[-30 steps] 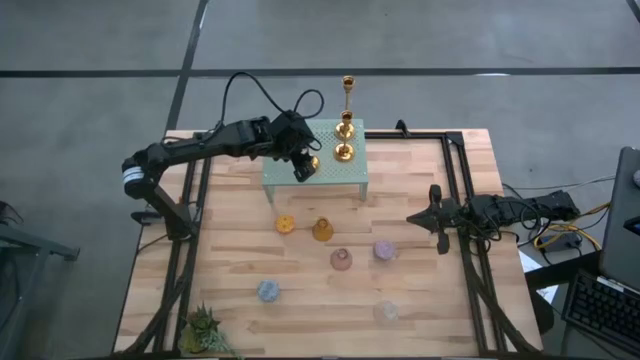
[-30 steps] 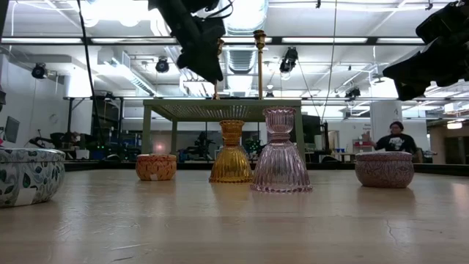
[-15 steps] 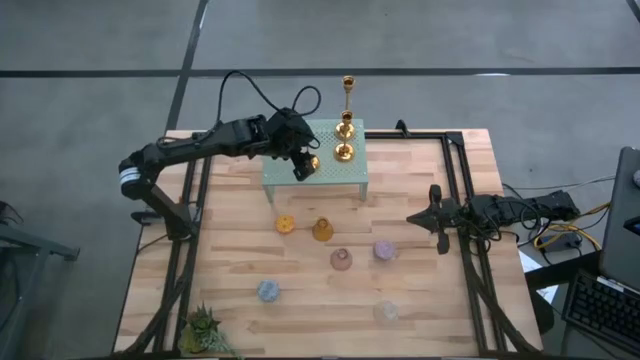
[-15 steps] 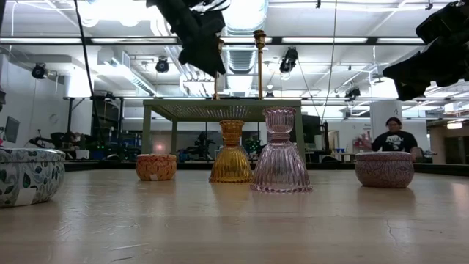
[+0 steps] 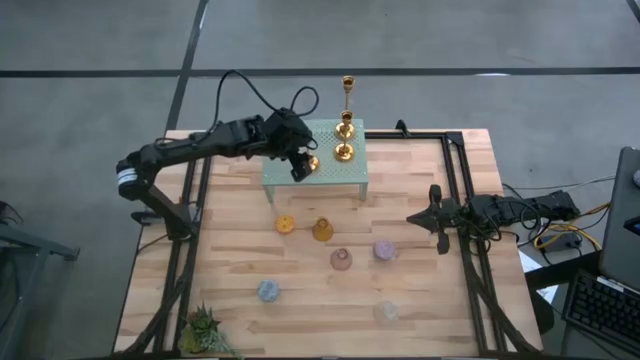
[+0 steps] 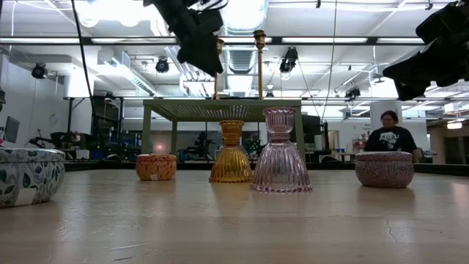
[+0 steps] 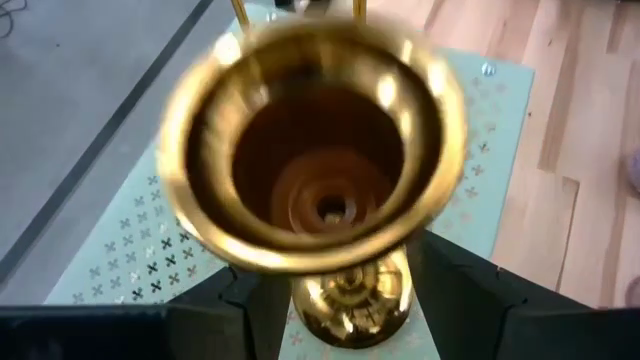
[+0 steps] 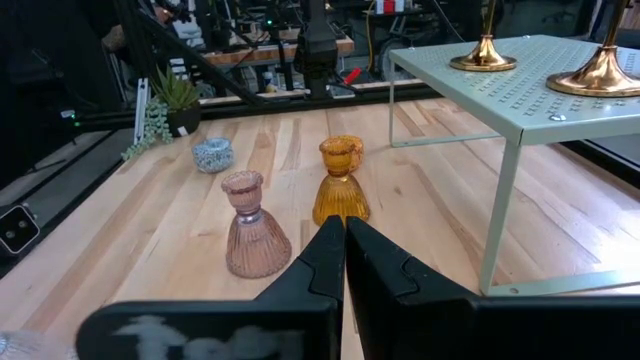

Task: Pick & Place candle stick holders
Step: Put the gold candle holder on the shelf aligned with the other gold candle holders

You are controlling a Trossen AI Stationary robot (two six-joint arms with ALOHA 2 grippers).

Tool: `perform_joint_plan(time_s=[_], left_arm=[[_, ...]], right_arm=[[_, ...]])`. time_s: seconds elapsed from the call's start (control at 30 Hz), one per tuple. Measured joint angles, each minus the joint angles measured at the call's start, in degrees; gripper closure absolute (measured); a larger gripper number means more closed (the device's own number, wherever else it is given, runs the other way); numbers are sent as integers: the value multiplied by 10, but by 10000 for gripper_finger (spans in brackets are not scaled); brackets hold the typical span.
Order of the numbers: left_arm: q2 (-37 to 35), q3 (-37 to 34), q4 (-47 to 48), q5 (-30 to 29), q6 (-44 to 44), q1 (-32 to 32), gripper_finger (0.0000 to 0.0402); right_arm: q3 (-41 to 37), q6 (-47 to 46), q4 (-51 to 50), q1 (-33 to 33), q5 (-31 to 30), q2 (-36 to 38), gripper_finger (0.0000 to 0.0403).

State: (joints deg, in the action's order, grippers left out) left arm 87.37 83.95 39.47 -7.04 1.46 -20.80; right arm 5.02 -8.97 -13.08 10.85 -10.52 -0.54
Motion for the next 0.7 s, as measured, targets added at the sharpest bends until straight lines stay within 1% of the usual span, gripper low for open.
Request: perform_joint_plan(time_s=[0.23, 0.43, 0.6, 0.7], left_arm=[[0, -18, -3, 0, 0, 0, 204], [0, -19, -5, 0, 1, 0, 204], [-4, -22, -5, 0, 23, 0, 204], [-13, -37, -21, 0, 30, 0, 204]], right_arm=[[0, 0, 0, 0, 0, 0, 394], [0, 0, 0, 0, 0, 0, 394], [0, 0, 0, 0, 0, 0, 394], [0, 0, 0, 0, 0, 0, 394]])
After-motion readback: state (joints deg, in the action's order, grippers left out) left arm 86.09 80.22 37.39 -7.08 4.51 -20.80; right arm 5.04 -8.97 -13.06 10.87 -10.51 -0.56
